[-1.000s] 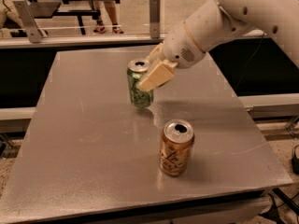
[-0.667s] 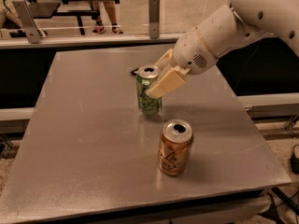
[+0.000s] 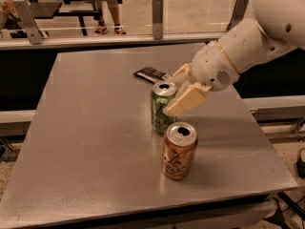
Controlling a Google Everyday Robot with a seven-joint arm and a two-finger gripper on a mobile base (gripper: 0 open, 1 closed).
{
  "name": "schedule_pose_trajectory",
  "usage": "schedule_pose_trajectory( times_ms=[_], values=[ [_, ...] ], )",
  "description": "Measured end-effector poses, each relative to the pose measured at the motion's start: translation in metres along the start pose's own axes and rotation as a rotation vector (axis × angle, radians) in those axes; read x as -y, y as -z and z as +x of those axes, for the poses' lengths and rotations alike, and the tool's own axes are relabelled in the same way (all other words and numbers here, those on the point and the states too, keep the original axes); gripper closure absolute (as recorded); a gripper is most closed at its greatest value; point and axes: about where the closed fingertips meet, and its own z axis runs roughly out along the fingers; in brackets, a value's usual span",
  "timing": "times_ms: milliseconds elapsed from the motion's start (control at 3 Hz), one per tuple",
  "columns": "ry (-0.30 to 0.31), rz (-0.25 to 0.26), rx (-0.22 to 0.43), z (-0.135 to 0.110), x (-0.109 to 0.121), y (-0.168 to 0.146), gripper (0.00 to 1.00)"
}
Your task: Move green can near orange can
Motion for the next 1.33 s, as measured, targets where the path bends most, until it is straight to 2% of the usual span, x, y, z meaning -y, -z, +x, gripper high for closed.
schedule_pose_trajectory(
  times_ms=[333,667,1000,1333],
  values=[
    [0.025,-0.013,0.0,0.006,-0.013,0.004,1.0],
    [0.04,-0.015,-0.003,0.014,-0.021,0.007,0.82],
    [0.035,-0.012,-0.002,0.023,-0.022,0.01,0.59],
    [0.03,-0.015,0.004,0.033,-0.02,0.016,0.26]
  ],
)
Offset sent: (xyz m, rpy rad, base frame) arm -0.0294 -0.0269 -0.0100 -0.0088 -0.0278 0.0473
